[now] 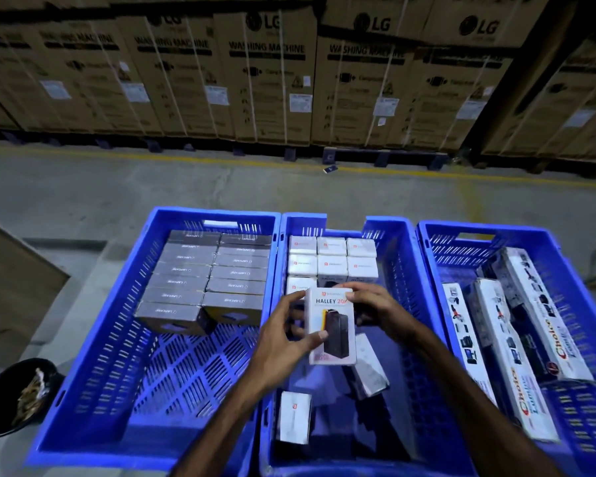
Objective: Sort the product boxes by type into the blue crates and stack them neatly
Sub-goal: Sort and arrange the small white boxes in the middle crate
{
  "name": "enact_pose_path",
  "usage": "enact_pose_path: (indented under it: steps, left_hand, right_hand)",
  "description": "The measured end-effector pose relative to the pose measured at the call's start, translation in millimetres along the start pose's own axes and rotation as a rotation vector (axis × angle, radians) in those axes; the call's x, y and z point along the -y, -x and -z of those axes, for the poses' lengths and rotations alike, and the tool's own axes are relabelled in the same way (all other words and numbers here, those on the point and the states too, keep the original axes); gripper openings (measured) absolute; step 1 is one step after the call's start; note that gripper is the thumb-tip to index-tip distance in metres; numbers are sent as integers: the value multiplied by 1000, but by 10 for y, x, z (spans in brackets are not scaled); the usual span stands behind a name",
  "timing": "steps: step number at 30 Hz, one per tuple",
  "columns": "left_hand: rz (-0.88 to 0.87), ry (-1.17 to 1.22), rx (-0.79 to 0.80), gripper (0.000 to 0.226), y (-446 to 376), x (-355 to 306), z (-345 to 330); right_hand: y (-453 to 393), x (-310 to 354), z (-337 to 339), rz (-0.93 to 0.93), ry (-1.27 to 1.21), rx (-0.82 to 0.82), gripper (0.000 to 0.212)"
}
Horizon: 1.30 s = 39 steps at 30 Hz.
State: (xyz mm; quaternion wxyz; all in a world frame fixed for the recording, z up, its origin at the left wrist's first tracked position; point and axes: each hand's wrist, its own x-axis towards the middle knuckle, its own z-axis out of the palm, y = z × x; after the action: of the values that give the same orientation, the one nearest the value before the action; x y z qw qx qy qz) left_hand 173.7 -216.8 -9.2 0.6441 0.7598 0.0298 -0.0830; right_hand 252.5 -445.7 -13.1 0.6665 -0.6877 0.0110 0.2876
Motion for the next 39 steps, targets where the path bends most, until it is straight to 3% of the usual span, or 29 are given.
enact_pose_path:
  steps: [9, 14, 19, 23, 27, 32, 39]
  left_hand:
    - [58, 9, 47, 83, -117, 33, -36]
    - [-43, -74, 26, 90, -210, 5, -122]
    - [-222, -394, -194, 71, -236, 108, -76]
    - [-309, -568, -208, 51, -200, 247, -57]
    - [-426, -786, -119, 31, -196, 330, -98]
    - [-433, -826, -104, 19, -205, 358, -116]
    - [-428, -901, -94, 15, -182, 341, -141]
  right_hand:
    - [83, 198, 186, -30, 220, 37, 59]
    - [136, 312, 359, 23, 267, 75, 53]
    - [56, 327, 504, 89, 628, -118, 59]
    - [-224, 71, 433, 9, 918, -187, 64]
    - [-402, -183, 256, -34, 932, -244, 65]
    - [-479, -428, 162, -32, 920, -308, 64]
    - [-501, -551, 145, -48, 759, -419, 40]
